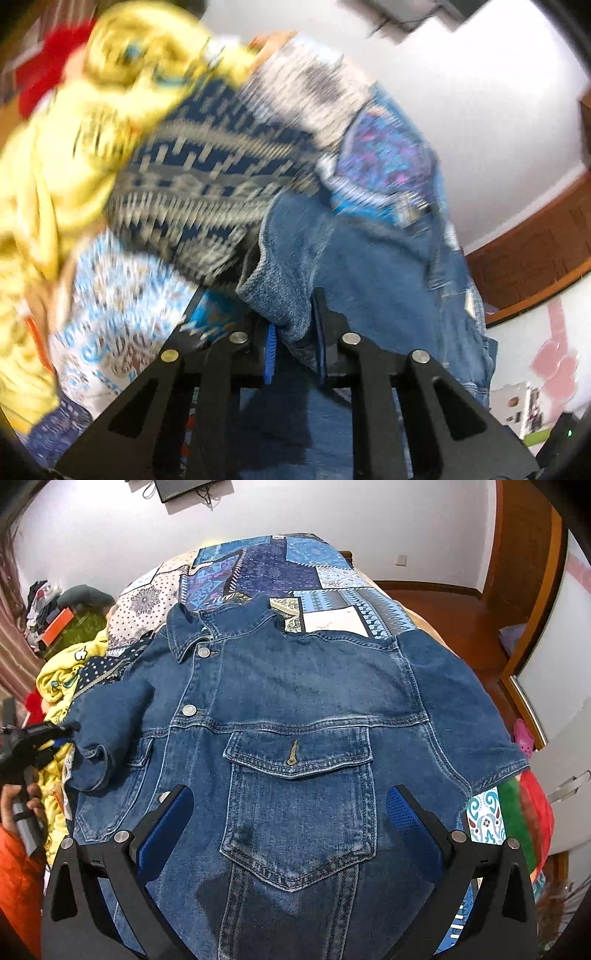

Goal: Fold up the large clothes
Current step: 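Lift the held sleeve with the left gripper toward the jacket's center, then lay the sleeve across the jacket back and open the left gripper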

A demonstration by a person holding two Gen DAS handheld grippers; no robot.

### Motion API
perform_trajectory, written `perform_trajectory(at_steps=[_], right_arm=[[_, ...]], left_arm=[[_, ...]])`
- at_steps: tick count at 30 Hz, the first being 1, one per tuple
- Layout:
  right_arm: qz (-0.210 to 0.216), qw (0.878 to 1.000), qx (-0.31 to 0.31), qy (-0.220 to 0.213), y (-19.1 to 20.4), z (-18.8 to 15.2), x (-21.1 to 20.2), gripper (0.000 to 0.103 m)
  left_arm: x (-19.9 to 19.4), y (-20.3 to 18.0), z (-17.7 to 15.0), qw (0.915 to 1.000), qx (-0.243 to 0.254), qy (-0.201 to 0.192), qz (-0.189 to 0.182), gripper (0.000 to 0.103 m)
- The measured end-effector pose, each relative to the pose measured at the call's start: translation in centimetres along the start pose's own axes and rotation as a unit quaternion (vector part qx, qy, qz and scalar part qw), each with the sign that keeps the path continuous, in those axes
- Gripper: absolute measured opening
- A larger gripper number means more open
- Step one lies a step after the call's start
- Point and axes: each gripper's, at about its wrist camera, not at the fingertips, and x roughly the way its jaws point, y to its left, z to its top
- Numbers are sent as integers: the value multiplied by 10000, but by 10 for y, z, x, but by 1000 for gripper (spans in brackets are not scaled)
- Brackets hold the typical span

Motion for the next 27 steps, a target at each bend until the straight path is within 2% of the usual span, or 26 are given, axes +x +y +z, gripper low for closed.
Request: perform_trajectory(at_steps=[5,8,13,16,21,24,27], right_arm=[[80,9999,20,-138,-5,-1,-10,103],[91,9997,49,-231,-11,-3,-17,103],[102,9990,248,-356,-31,-3,-28,103],[74,9982,370,-472,-44,-3,-36,103],[-71,9967,570,-578,-70,-3,-46,103],[-158,9958,695,-569,-85,-5,-47,103],[-247,9951,802,-523,-98,-8,-45,103]], left_arm=[[-52,-70,10,9935,892,-705,-59,16],[-72,-119,13,9845,1420,-1014,-194,16],[-73,-197,8,9705,2053,-1117,-594,16],[-59,-242,-2,9628,2391,-988,-779,15],[-28,-309,-40,9469,3018,-609,-930,15],[8,-332,-78,9396,3332,-112,-777,15],[39,-337,-107,9372,3395,410,-683,15]])
